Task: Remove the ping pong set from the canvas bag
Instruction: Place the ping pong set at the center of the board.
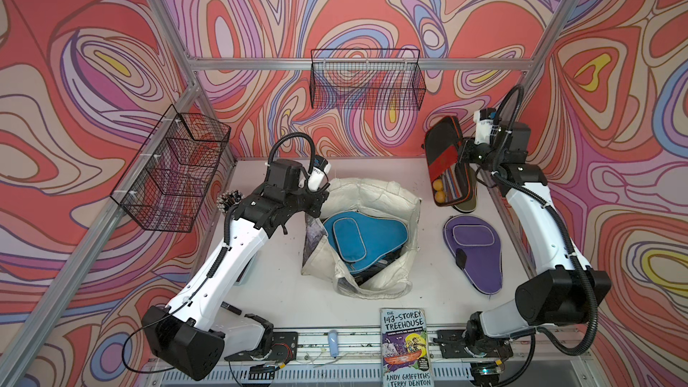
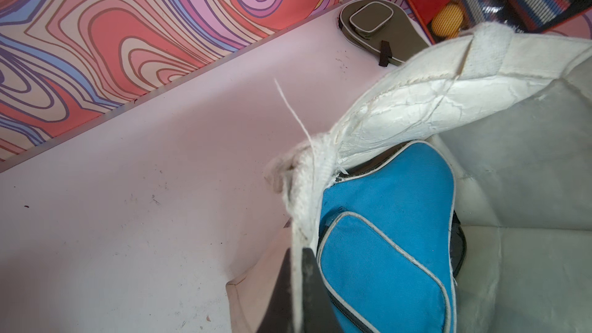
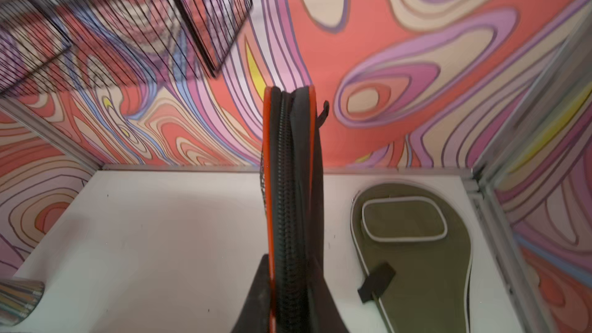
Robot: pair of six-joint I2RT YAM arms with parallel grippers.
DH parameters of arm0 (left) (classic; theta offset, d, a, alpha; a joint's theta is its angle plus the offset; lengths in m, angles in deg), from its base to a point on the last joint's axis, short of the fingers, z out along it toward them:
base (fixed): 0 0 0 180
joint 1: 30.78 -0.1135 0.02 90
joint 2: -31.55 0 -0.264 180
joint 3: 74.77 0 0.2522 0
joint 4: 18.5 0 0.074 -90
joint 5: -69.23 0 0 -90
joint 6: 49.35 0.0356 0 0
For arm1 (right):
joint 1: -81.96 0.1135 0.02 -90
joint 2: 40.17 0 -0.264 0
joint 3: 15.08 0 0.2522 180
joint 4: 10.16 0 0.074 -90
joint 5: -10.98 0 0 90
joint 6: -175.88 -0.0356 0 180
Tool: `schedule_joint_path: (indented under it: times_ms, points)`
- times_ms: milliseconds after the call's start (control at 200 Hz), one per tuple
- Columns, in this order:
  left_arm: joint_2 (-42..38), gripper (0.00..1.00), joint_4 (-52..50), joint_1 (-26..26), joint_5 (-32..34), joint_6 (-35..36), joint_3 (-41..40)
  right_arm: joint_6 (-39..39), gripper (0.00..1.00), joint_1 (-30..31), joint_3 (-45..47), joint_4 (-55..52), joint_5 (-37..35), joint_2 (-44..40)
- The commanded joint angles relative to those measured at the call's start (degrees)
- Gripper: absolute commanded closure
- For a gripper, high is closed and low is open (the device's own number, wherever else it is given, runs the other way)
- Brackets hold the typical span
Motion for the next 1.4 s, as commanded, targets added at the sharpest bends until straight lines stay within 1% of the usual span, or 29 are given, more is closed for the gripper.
schedule_joint_path:
  times_ms: [0, 190, 290, 501, 576, 601, 686, 846, 906, 1097, 1162, 1397]
  points:
    - [-3.2, 1.0, 7.1, -0.2, -0.5, 1.4, 1.6, -4.6, 1.0, -0.9, 1.9, 14.7, 4.9, -2.7]
    - [-2.7, 1.0, 7.3, -0.2, -0.8, 0.8, 1.6, -11.9, 1.0, -2.6, 8.5, 24.9, 12.8, 1.0]
    - [-2.5, 1.0, 7.5, -0.2, -1.1, 0.6, 1.6, -15.6, 1.0, -3.0, 11.4, 31.1, 14.6, 3.9]
    - [-2.1, 1.0, 7.5, -0.2, -1.5, 0.4, 1.7, -21.6, 1.0, -3.6, 12.5, 39.8, 17.5, 11.4]
    - [-1.9, 1.0, 7.1, -0.2, -1.5, 0.5, 1.8, -24.2, 1.0, -4.1, 12.4, 43.2, 20.1, 14.1]
    - [-1.9, 1.0, 7.1, -0.2, -1.5, 0.4, 1.7, -25.1, 1.0, -4.3, 12.2, 44.5, 21.1, 16.4]
    - [-1.8, 1.0, 6.8, -0.2, -1.3, 0.6, 1.8, -27.3, 1.0, -4.6, 11.6, 47.0, 23.3, 20.2]
    - [-1.5, 1.0, 6.3, -0.2, -1.1, 0.8, 2.2, -28.3, 1.0, -5.0, 11.2, 48.6, 24.7, 25.5]
    - [-1.4, 1.0, 6.2, -0.2, -1.1, 0.9, 2.3, -28.8, 1.0, -5.1, 10.7, 49.0, 26.2, 27.4]
    - [0.0, 1.0, 5.5, -0.2, -1.5, 1.2, 3.7, -29.4, 1.0, -5.2, 6.4, 45.9, 31.0, 35.3]
    - [0.3, 1.0, 5.1, -0.2, -1.6, 1.4, 4.2, -29.1, 1.0, -5.1, 5.7, 45.2, 30.5, 37.1]
    - [0.8, 1.0, 3.5, -0.2, -1.2, 2.1, 5.8, -28.7, 1.0, -5.2, 5.0, 43.8, 25.1, 40.8]
